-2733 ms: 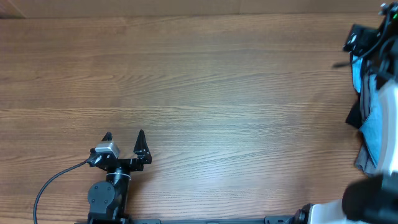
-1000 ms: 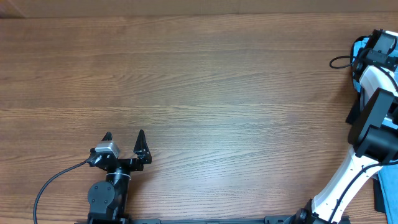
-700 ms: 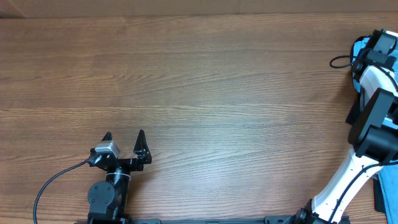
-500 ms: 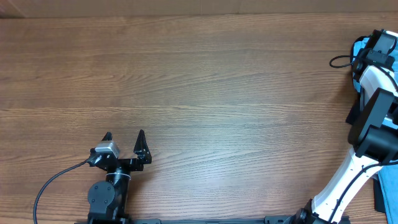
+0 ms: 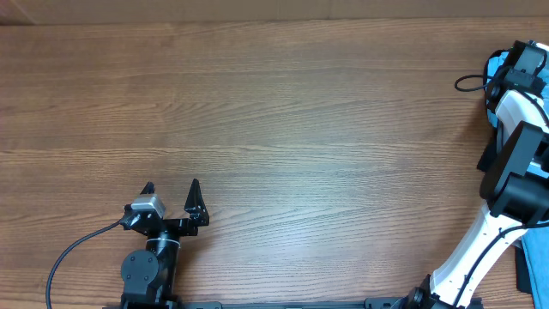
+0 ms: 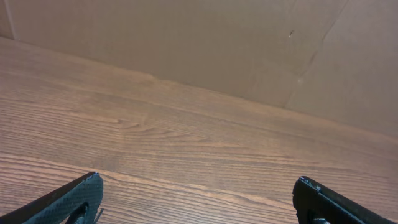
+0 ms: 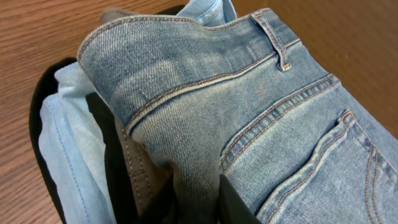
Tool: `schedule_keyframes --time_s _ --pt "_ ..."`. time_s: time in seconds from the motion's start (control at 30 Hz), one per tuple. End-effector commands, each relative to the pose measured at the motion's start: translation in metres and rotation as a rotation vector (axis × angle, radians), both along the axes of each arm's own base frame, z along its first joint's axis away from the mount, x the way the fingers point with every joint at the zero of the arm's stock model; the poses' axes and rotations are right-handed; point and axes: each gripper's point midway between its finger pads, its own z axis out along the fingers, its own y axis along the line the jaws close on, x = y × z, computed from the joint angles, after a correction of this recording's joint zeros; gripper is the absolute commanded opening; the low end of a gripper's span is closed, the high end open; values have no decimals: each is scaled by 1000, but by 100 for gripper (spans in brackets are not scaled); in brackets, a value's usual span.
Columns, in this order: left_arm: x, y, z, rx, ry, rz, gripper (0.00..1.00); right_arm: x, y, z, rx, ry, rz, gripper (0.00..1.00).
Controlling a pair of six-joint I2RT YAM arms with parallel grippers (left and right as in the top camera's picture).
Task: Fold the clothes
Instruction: 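Lower the right gripper and pinch the top light-blue jeans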
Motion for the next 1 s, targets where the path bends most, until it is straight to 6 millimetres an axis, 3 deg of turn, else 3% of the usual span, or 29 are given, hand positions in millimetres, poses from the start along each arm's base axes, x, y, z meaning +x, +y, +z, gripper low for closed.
schedule_keyframes --time_s 0.0,0.37,0.43,0.5,0.57,0.63,0.97 --pt "0 3 1 20 -10 16 100 -3 -13 24 -43 -42 -68 35" --pt "0 3 1 20 -10 16 100 -5 -11 24 -31 -31 -60 39" --pt "0 3 1 20 -10 16 100 -4 -11 26 -33 -35 -60 38" --pt "0 3 1 20 -10 16 100 -4 -12 31 -36 -43 -60 27" --pt "0 3 1 20 -10 16 100 -3 -12 36 -39 -53 -59 28" --pt "0 3 1 20 -10 16 100 -2 -10 41 -35 -63 -50 42" --pt "0 3 1 20 -10 16 100 2 -4 39 2 -71 -18 56"
